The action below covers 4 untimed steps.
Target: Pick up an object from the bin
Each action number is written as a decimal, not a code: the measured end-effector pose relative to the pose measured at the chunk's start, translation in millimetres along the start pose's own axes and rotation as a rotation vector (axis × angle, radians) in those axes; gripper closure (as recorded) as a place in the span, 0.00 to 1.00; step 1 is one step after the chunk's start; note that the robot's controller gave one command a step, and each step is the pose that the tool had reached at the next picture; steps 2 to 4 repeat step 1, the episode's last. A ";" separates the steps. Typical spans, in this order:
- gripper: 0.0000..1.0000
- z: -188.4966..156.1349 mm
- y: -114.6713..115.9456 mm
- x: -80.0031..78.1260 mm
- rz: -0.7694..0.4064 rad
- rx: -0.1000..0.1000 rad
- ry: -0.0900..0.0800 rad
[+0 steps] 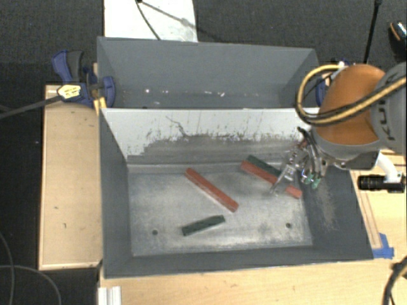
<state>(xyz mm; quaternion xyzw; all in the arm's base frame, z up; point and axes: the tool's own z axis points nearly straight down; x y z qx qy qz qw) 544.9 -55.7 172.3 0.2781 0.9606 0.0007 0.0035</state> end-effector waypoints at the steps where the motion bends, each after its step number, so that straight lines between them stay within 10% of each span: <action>1: 1.00 -23.5 0.5 -1.1 -0.010 0.001 0.001; 4: 1.00 -23.5 0.5 -1.1 -0.010 0.001 0.001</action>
Offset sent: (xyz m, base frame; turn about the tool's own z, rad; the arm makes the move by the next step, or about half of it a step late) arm -0.0001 0.0000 0.0218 0.0000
